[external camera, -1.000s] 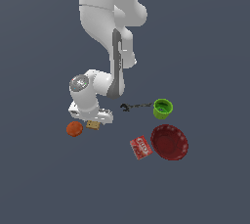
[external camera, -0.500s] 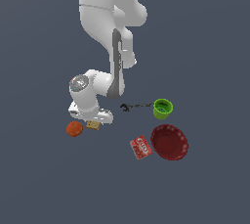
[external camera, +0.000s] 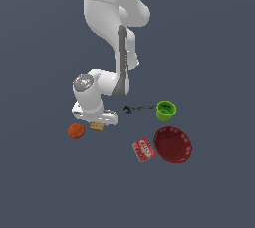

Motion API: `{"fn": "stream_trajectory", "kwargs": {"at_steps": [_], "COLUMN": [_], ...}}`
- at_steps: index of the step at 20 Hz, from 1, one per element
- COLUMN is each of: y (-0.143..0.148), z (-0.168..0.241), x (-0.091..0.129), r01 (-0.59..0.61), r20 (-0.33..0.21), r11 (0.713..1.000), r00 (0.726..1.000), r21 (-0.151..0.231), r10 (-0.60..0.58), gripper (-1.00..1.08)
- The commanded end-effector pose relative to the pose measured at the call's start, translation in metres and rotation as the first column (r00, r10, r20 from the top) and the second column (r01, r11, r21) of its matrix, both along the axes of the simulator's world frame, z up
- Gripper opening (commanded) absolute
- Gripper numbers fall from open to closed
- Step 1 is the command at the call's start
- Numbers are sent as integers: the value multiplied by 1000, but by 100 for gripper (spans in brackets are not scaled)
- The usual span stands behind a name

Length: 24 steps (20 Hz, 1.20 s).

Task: Pick up a designated object from a clutter of objects.

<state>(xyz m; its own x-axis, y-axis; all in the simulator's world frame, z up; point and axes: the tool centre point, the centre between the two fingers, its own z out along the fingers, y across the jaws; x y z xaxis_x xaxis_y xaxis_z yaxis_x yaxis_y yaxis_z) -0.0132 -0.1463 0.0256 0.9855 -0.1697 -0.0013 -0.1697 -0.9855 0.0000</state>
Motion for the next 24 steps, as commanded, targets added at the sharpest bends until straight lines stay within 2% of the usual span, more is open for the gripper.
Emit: {"fn": "stream_trajectory", "kwargs": {"at_steps": [1,8,24], "y": [10,54,188], "z": [11,60,213], "x": [3,15,52], "r01": [-1,0,0], "r20": [2,2,2], "r11": [1000,1000,1000], "r00": [1000,1000,1000], "r21": [0,-1,-4], "r10": [1,0,0], "gripper": [-100,-100,-100]}}
